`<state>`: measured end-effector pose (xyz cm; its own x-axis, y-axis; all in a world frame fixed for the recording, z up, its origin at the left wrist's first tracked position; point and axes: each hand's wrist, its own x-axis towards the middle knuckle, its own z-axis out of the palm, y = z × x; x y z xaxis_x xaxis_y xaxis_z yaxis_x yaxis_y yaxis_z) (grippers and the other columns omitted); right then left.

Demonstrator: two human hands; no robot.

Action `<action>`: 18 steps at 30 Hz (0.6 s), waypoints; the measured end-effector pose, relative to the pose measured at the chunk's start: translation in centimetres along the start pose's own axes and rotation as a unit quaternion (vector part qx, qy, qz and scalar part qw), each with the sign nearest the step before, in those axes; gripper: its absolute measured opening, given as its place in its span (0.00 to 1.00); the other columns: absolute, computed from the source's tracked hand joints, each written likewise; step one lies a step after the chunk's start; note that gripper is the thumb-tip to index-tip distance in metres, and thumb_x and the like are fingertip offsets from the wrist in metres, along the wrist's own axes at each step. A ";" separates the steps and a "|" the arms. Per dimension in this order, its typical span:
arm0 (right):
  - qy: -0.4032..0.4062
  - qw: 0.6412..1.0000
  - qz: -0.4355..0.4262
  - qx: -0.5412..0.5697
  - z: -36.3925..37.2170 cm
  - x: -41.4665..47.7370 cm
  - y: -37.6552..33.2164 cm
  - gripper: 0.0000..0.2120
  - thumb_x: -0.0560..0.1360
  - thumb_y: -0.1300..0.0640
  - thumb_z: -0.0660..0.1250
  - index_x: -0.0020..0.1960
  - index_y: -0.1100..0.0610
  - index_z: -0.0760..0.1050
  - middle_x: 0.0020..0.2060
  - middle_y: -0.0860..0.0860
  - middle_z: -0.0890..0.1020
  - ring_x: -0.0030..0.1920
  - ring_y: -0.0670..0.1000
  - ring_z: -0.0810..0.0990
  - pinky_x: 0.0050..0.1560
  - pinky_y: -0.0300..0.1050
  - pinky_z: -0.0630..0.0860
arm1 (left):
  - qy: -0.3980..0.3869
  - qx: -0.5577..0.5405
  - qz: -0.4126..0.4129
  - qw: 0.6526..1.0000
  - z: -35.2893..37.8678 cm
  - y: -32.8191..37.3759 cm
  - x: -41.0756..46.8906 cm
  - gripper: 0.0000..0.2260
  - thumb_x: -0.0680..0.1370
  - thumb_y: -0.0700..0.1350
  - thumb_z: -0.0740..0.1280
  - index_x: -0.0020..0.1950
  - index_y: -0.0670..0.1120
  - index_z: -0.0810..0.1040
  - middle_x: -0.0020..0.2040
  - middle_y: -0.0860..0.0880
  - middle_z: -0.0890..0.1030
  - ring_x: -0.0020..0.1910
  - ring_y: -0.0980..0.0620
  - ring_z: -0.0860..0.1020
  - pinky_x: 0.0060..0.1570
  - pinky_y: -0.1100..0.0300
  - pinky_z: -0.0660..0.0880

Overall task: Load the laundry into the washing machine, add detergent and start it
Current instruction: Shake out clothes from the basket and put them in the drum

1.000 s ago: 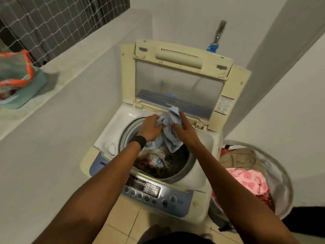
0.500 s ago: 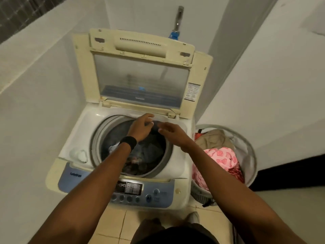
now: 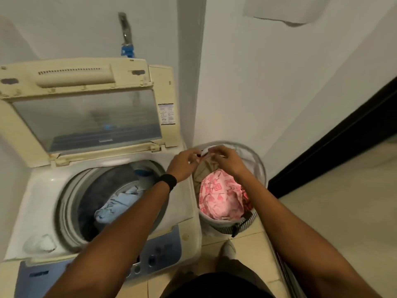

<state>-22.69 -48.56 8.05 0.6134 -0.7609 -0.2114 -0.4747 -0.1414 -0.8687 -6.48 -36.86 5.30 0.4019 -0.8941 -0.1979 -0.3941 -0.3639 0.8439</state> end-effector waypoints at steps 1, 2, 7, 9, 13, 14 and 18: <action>0.003 1.000 0.007 -0.002 -0.8 0.2 1.1 0.11 0.80 0.64 0.66 0.61 0.58 0.82 0.56 0.51 0.85 0.55 0.51 0.83 0.56 0.44 0.79 | -0.015 0.005 0.000 1.000 0.9 0.5 0.3 0.16 0.78 0.49 0.67 0.65 0.52 0.81 0.59 0.49 0.85 0.57 0.49 0.82 0.61 0.49 0.79; 0.003 1.000 0.016 -0.005 -1.4 0.0 1.8 0.11 0.80 0.64 0.66 0.61 0.58 0.82 0.55 0.50 0.85 0.54 0.50 0.83 0.51 0.39 0.78 | -0.026 0.011 0.002 1.000 1.7 0.6 0.7 0.15 0.79 0.47 0.68 0.65 0.52 0.81 0.59 0.50 0.85 0.57 0.49 0.82 0.61 0.50 0.79; -0.004 0.998 0.057 -0.027 -3.6 0.3 6.4 0.13 0.80 0.65 0.67 0.63 0.61 0.80 0.55 0.52 0.83 0.55 0.52 0.82 0.41 0.30 0.73 | -0.057 0.053 -0.026 0.997 6.2 1.0 2.1 0.10 0.79 0.40 0.69 0.59 0.48 0.83 0.53 0.48 0.85 0.53 0.49 0.81 0.56 0.57 0.78; -0.010 0.997 0.068 -0.037 -4.1 0.2 8.1 0.12 0.79 0.65 0.68 0.63 0.63 0.81 0.56 0.54 0.84 0.54 0.51 0.82 0.40 0.27 0.73 | -0.075 0.087 -0.053 0.992 8.1 0.4 2.4 0.08 0.78 0.41 0.71 0.56 0.47 0.84 0.53 0.47 0.84 0.53 0.47 0.81 0.55 0.56 0.78; -0.020 0.996 0.083 -0.040 -5.1 -0.4 10.8 0.11 0.79 0.68 0.69 0.61 0.64 0.82 0.53 0.54 0.83 0.47 0.47 0.80 0.39 0.26 0.74 | -0.155 0.205 -0.110 0.960 11.8 -1.6 1.9 0.14 0.79 0.47 0.70 0.63 0.44 0.78 0.60 0.42 0.81 0.60 0.40 0.79 0.58 0.54 0.76; -0.026 0.995 0.089 -0.039 -5.4 -0.5 11.4 0.11 0.79 0.68 0.69 0.61 0.63 0.82 0.53 0.52 0.83 0.49 0.48 0.80 0.40 0.26 0.74 | -0.174 0.231 -0.124 0.949 12.7 -2.1 1.6 0.16 0.79 0.48 0.70 0.65 0.44 0.77 0.62 0.42 0.81 0.61 0.40 0.79 0.61 0.52 0.76; -0.045 0.994 0.099 -0.016 -6.2 -0.3 13.1 0.11 0.79 0.69 0.68 0.60 0.63 0.82 0.53 0.51 0.82 0.54 0.49 0.80 0.42 0.27 0.75 | -0.166 0.284 -0.138 0.934 14.5 -3.6 1.0 0.16 0.83 0.49 0.63 0.68 0.44 0.75 0.67 0.41 0.79 0.65 0.39 0.78 0.66 0.48 0.75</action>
<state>-32.99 -54.10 -0.50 0.5588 -0.7165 -0.4175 -0.6105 -0.0147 -0.7919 -16.62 -40.23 -5.21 0.3120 -0.7436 -0.5913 -0.7265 -0.5878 0.3559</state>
